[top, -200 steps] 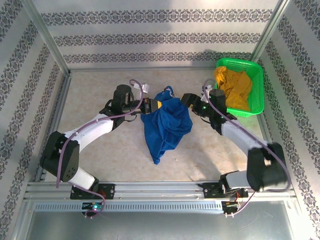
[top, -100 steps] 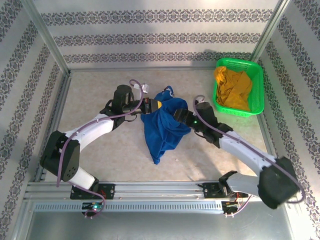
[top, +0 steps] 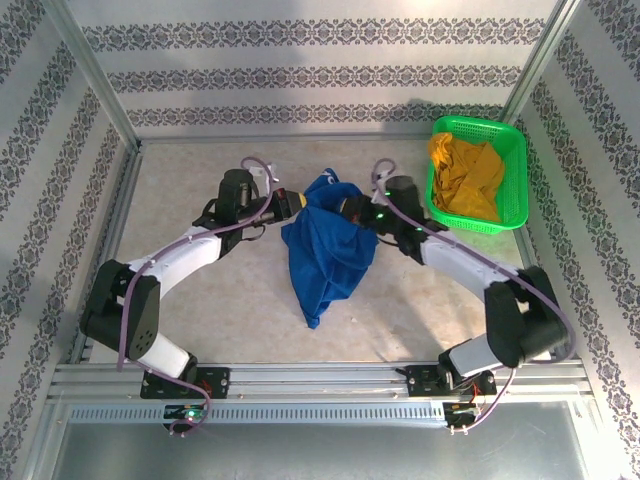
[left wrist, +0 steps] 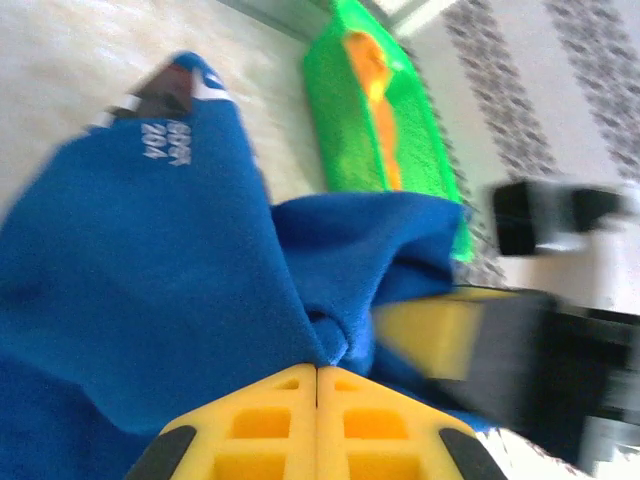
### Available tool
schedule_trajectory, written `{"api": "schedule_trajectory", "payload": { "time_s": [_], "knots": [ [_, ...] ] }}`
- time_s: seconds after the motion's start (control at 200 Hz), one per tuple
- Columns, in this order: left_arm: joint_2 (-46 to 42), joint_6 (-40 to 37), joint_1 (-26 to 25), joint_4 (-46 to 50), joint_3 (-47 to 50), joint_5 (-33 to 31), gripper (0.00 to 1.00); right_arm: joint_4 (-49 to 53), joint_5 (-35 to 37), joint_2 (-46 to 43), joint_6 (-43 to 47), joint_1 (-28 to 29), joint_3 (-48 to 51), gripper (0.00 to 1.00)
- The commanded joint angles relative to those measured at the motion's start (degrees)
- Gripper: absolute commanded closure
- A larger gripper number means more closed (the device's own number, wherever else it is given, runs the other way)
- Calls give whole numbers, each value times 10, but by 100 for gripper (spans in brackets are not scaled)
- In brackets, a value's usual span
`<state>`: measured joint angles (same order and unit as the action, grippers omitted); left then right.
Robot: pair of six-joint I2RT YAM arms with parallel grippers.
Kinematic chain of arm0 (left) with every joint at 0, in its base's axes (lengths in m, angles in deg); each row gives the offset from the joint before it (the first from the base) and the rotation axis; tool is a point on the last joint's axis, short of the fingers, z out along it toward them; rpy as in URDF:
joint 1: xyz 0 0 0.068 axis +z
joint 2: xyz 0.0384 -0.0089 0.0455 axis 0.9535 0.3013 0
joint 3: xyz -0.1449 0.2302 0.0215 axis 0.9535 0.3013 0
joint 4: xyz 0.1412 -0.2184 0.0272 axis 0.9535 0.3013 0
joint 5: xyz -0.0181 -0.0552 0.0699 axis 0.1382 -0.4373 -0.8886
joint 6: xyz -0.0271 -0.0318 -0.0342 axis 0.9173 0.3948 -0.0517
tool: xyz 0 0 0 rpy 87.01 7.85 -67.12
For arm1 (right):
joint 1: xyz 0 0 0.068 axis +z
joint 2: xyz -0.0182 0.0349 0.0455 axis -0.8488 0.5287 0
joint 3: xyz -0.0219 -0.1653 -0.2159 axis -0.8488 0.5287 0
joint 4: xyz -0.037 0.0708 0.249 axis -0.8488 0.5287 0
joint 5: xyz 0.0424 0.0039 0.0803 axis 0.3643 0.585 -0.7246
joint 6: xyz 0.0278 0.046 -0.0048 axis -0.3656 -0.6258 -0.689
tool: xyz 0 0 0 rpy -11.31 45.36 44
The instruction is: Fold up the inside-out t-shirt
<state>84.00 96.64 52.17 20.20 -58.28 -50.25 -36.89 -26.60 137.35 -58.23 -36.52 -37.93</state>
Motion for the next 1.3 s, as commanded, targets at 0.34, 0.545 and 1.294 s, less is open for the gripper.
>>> {"api": "schedule_trajectory", "payload": {
  "time_s": [0.34,0.545,1.294],
  "knots": [
    [115,-11,28,-34,-39,23,100,-460,-239,44,-224,-7,-6,100],
    [-54,-1,30,-30,2,22,63,-547,-214,89,-281,-21,16,100],
    [22,-28,-41,97,-89,-10,39,-526,-160,99,-270,-6,-10,100]
  ]
}}
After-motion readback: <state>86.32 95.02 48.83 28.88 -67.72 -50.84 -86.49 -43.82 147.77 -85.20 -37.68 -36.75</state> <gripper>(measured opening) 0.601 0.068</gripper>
